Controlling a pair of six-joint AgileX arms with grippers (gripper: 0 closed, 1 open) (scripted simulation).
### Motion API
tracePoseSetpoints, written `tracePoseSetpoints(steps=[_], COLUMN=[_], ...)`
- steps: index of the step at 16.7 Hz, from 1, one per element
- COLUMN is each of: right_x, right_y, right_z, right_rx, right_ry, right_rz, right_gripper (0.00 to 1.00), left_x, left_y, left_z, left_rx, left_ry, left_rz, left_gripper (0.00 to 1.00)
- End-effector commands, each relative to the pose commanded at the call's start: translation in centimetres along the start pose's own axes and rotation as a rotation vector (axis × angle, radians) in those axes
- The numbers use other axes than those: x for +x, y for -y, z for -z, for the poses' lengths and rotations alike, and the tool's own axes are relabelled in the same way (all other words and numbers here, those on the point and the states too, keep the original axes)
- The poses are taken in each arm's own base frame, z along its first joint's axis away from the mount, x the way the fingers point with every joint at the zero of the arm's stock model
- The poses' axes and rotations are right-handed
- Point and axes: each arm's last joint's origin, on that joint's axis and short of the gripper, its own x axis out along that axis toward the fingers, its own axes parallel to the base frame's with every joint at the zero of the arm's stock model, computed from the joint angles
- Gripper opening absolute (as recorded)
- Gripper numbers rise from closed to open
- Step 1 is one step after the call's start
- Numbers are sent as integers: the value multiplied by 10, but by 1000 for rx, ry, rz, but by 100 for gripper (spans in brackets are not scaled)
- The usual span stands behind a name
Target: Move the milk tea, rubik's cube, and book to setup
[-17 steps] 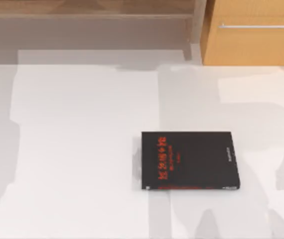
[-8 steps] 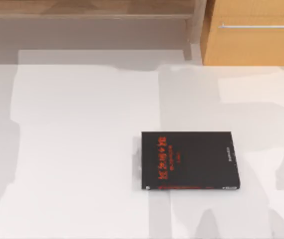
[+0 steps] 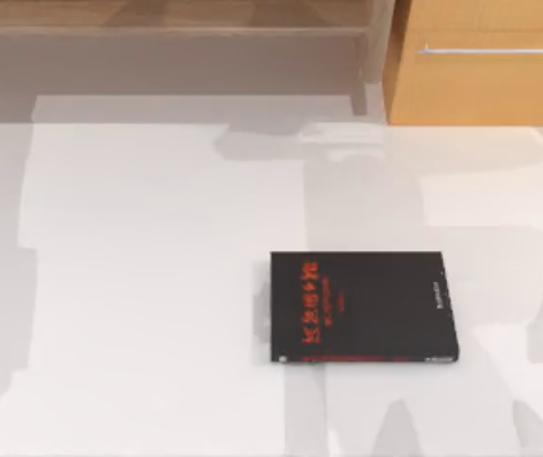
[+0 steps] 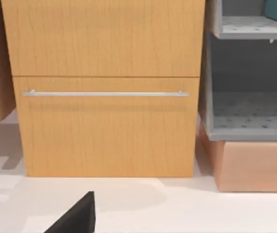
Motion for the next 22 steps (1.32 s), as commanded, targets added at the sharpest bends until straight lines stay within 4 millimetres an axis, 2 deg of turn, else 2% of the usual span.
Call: tracePoseSetpoints(steps=[7, 10, 13, 16, 19, 22], right_x=[0, 0, 0, 0, 0, 0], right_y=[0, 0, 0, 0, 0, 0], right_z=[0, 0, 0, 0, 0, 0], right_rx=[0, 0, 0, 0, 0, 0], right_ry=[0, 0, 0, 0, 0, 0], right_rz=[0, 0, 0, 0, 0, 0], right_gripper=[100, 100, 100, 100, 100, 100], left_x=[-6, -29, -71, -125, -188, -248], left_y=[3, 10, 20, 34, 47, 57], left_z=[-1, -8, -13, -4, 25, 77], left_rx=[1, 2, 1, -1, -1, 1], left_ry=[5, 13, 23, 14, -9, -33], left_rz=[6, 7, 4, 1, 0, -2], left_gripper=[100, 100, 100, 100, 100, 100])
